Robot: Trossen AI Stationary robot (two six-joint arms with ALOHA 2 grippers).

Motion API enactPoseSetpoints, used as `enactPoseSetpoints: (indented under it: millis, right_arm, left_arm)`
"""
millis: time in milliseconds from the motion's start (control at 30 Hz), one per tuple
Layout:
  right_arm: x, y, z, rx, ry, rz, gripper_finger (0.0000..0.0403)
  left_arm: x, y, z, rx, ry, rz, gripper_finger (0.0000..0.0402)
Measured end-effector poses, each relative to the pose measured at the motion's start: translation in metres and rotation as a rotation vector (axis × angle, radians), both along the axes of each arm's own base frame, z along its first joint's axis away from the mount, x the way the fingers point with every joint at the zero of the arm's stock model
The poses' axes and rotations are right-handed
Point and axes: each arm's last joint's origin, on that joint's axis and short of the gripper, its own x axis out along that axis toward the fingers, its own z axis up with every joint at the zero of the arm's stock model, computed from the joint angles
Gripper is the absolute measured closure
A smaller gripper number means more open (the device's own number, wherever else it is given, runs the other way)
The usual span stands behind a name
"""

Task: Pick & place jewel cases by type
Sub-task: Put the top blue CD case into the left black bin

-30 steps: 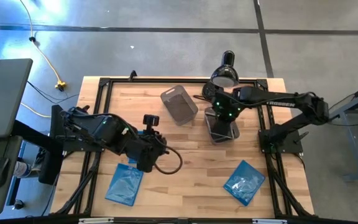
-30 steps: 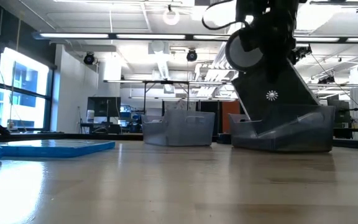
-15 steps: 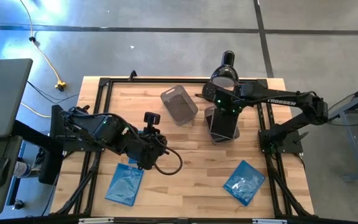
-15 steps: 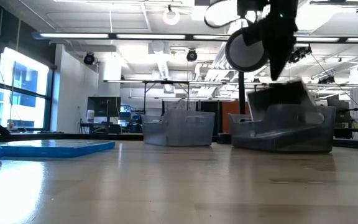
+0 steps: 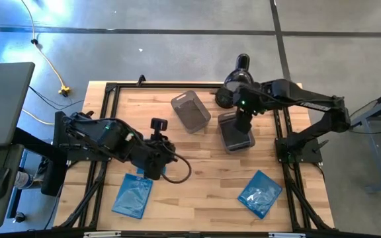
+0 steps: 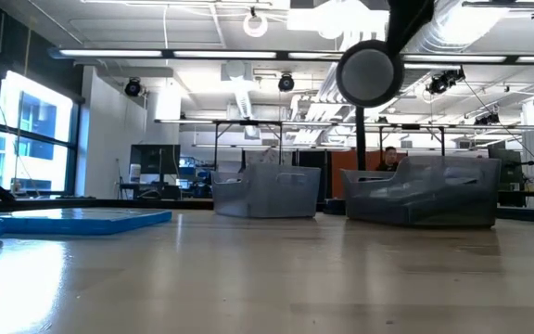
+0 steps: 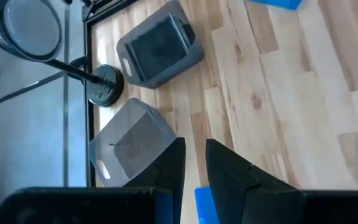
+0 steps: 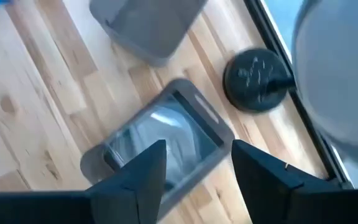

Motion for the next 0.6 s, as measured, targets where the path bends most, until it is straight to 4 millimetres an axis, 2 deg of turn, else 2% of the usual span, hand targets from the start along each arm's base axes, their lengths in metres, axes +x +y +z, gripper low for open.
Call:
enactPoseSetpoints:
  millis: [100, 233, 433, 533, 600]
  right_arm:
    - [-0.004, 0.012, -0.005, 0.010, 0.050, -0.049, 0.0224]
    - [-0.003, 0.033, -0.023, 0.067, 0.085, -0.079, 0.0228]
    - [0.004, 0.076, -0.055, 0.119, 0.069, -0.012, 0.0237]
    - [0.009, 0.097, -0.067, 0.091, -0.014, 0.023, 0.0242]
    - [0.013, 0.111, -0.072, 0.061, -0.090, 0.052, 0.0246]
  left_arm:
    - [-0.011, 0.003, 0.009, -0.029, -0.033, 0.008, 0.0341]
    - [-0.025, 0.006, 0.019, -0.073, -0.076, 0.021, 0.0341]
    - [-0.048, 0.009, 0.030, -0.166, -0.131, 0.040, 0.0342]
    - [-0.063, 0.013, 0.023, -0.169, -0.150, 0.122, 0.0342]
    - [-0.073, 0.017, 0.009, -0.168, -0.135, 0.186, 0.0342]
